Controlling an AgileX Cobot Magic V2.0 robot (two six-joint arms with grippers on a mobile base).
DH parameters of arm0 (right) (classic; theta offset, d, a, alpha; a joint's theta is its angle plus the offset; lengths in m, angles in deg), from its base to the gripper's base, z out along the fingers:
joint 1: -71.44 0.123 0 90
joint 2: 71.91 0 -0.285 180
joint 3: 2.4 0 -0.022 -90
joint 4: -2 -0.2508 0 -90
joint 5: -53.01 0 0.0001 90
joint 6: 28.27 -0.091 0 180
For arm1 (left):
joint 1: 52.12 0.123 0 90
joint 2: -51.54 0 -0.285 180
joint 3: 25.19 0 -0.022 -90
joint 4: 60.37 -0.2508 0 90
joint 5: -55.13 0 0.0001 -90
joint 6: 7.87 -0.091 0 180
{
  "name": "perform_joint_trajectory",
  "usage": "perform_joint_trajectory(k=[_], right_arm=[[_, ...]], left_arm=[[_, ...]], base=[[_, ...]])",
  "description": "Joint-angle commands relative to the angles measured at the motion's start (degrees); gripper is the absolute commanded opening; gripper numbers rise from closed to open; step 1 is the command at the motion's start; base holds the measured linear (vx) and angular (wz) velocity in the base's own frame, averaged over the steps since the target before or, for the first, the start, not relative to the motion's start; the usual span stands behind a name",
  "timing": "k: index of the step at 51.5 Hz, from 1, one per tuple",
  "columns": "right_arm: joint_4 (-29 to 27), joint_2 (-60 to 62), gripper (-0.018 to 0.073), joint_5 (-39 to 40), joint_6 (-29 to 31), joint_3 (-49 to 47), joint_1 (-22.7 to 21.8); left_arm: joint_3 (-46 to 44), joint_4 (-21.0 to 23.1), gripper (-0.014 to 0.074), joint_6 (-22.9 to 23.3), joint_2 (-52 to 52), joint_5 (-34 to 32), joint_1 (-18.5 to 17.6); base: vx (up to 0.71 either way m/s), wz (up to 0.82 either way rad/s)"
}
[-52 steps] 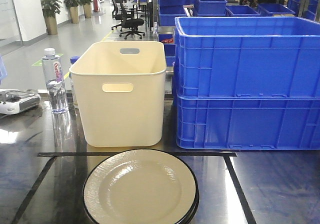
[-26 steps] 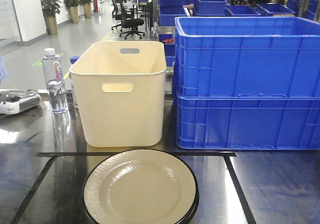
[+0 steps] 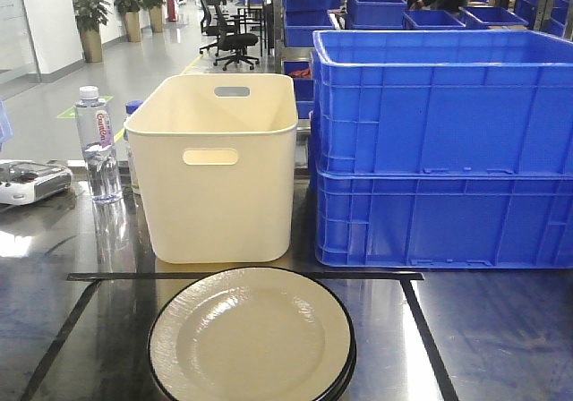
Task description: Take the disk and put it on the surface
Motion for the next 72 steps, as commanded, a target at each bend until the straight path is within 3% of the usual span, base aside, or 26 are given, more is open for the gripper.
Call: perform_joint_trajectory(k=[1, 11, 14, 18, 27, 30, 38, 72], right_arm=[[5.15, -0.03, -0.0009, 2.78, -3.02, -1.58, -0.20], [29.97, 2.83, -0.0009, 6.71, -28.63, 7.16, -0.20], [35.11, 5.14, -0.0009, 9.02, -36.00, 11.90, -0.20], [39.05, 9.06, -0.0009, 11.70, -41.15, 18.17, -0.80], [38.60, 19.07, -0.0009, 13.55, -43.16, 29.43, -7.79], [38.83, 22.61, -0.0009, 7.15, -42.93, 28.85, -10.02], [38.02, 23.38, -0.0009, 5.27, -43.38, 29.02, -14.38], [36.95, 23.42, -0.0009, 6.37, -43.12, 29.02, -14.83]], left_arm=[[0.78, 0.00, -0.0001, 0.21, 0.66, -5.07, -0.36], [0.78, 0.00, -0.0001, 0.21, 0.66, -5.00, -0.36], [0.78, 0.00, -0.0001, 0.21, 0.66, -5.00, -0.36], [0.78, 0.00, -0.0001, 0.21, 0.66, -5.00, -0.36], [0.78, 0.00, -0.0001, 0.21, 0.66, -5.00, -0.36], [0.78, 0.00, -0.0001, 0.21, 0.66, -5.00, -0.36], [0.78, 0.00, -0.0001, 0.21, 0.67, -4.74, -0.36], [0.78, 0.00, -0.0001, 0.21, 0.67, -4.74, -0.36]], base=[[0.00, 0.00], [0.00, 0.00], [0.00, 0.00], [0.00, 0.00], [0.00, 0.00], [0.00, 0.00], [0.00, 0.00], [0.00, 0.00]])
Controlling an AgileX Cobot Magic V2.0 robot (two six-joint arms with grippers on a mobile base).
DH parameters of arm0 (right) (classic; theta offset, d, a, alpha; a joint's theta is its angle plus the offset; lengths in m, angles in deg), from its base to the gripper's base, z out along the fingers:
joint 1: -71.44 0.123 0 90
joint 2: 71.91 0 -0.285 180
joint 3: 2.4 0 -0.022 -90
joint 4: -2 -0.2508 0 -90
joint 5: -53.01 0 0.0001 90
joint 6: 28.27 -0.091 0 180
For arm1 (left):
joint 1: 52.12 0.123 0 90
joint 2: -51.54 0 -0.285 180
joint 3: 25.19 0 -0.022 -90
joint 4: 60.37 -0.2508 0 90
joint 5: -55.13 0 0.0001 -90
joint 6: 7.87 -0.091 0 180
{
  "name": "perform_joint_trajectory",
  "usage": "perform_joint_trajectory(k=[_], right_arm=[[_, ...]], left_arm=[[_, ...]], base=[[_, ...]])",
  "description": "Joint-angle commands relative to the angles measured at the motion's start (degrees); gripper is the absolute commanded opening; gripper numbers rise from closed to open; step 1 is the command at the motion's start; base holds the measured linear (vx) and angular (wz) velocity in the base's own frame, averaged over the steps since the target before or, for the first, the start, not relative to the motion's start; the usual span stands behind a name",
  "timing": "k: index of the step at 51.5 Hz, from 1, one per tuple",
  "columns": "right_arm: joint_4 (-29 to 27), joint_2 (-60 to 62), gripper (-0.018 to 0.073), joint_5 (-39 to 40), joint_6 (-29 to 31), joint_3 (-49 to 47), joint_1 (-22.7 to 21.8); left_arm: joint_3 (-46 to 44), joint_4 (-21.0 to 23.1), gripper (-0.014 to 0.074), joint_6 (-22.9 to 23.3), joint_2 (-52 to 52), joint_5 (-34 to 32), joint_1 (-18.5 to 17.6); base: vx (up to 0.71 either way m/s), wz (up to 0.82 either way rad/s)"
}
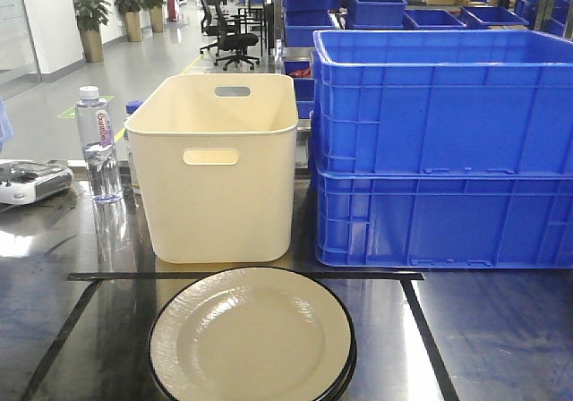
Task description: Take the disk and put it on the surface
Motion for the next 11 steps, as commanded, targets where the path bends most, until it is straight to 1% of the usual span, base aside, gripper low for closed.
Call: perform_joint_trajectory(k=[1, 11], right_arm=[[0.17, 0.75, -0.0009, 4.79, 0.09, 1.11, -0.39], [0.34, 0.75, -0.0009, 4.79, 0.08, 1.11, -0.39]], left_arm=[[0.78, 0.17, -0.0001, 0.21, 0.67, -4.77, -0.36], [0.78, 0.17, -0.0001, 0.21, 0.67, -4.77, -0.36]], base=[[0.00, 0.00], [0.00, 0.00]])
